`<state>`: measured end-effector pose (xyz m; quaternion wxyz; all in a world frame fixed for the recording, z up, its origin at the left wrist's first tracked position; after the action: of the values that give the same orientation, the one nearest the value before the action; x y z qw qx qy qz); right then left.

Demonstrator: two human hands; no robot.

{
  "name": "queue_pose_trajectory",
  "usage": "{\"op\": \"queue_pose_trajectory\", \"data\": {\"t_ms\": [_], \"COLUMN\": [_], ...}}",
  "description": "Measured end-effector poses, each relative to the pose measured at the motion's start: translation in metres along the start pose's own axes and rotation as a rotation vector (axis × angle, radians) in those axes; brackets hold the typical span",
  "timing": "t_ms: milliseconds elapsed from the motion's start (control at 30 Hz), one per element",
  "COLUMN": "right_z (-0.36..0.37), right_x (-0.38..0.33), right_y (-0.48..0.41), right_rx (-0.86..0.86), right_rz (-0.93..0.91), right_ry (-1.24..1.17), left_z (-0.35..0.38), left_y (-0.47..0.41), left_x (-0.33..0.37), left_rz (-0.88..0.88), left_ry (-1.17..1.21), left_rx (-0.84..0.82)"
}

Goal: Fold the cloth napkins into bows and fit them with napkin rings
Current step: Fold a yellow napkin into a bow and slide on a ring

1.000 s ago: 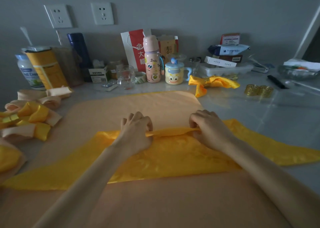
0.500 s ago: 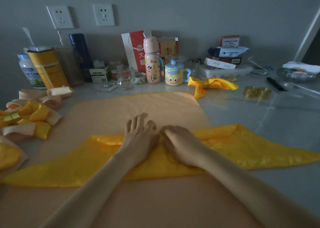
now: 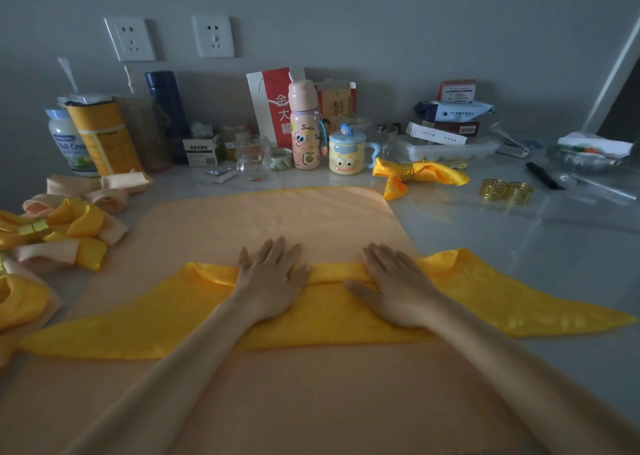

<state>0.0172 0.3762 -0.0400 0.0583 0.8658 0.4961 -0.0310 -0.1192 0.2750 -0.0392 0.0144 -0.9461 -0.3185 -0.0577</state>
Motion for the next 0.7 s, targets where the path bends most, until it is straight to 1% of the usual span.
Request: {"op": "queue_pose_trajectory", "data": {"t_ms": [133, 200, 300, 333, 400, 433, 467, 500, 567, 633, 700], "right_z": [-0.001, 0.002, -0.005, -0.013, -0.037, -0.047, -0.051, -0.049, -0.037, -0.033, -0.035], "right_x": [0.054, 0.066, 0.067, 0.062, 0.044, 0.031, 0.017, 0.003, -0.013, -0.012, -0.006], "right_y": [0.012, 0.015, 0.009, 0.007, 0.005, 0.007, 0.009, 0.010, 0.008, 0.006, 0.003], "right_rx": [-0.047, -0.080, -0.114, -0.079, 0.112, 0.210, 0.259, 0.260, 0.196, 0.186, 0.185], "right_rz": [0.112, 0.134, 0.157, 0.155, 0.114, 0.072, 0.019, -0.035, -0.089, -0.072, -0.024], "right_ry": [-0.042, -0.036, 0.038, 0.054, 0.030, -0.027, -0.093, -0.149, -0.169, -0.174, -0.230], "left_z": [0.004, 0.006, 0.006, 0.007, 0.008, 0.006, 0.006, 0.004, 0.003, 0.003, -0.002], "left_y": [0.001, 0.002, 0.003, 0.003, 0.004, 0.003, 0.002, 0.001, 0.001, 0.003, 0.008], "left_x": [-0.001, 0.002, 0.003, 0.003, 0.004, 0.004, 0.004, 0.003, 0.002, 0.003, 0.006], "left_rz": [0.001, 0.006, 0.002, 0.001, 0.000, 0.000, 0.001, -0.002, -0.008, -0.007, 0.008], "left_ry": [0.004, -0.001, 0.007, 0.007, -0.005, -0.009, -0.005, -0.004, -0.007, -0.014, -0.002], "left_rx": [-0.018, -0.018, -0.013, -0.015, -0.025, -0.026, -0.028, -0.029, -0.038, -0.028, 0.029]}}
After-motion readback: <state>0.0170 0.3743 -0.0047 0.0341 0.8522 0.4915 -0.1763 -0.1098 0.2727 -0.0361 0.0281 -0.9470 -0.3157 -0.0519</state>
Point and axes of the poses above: each hand's wrist, its own y-axis away from the middle knuckle, its own z-axis out of the palm, x = y × z, the point moved 10 cm from there along -y, towards the middle knuckle, and after that the axes turned 4 degrees about x, right-handed, at the moved point
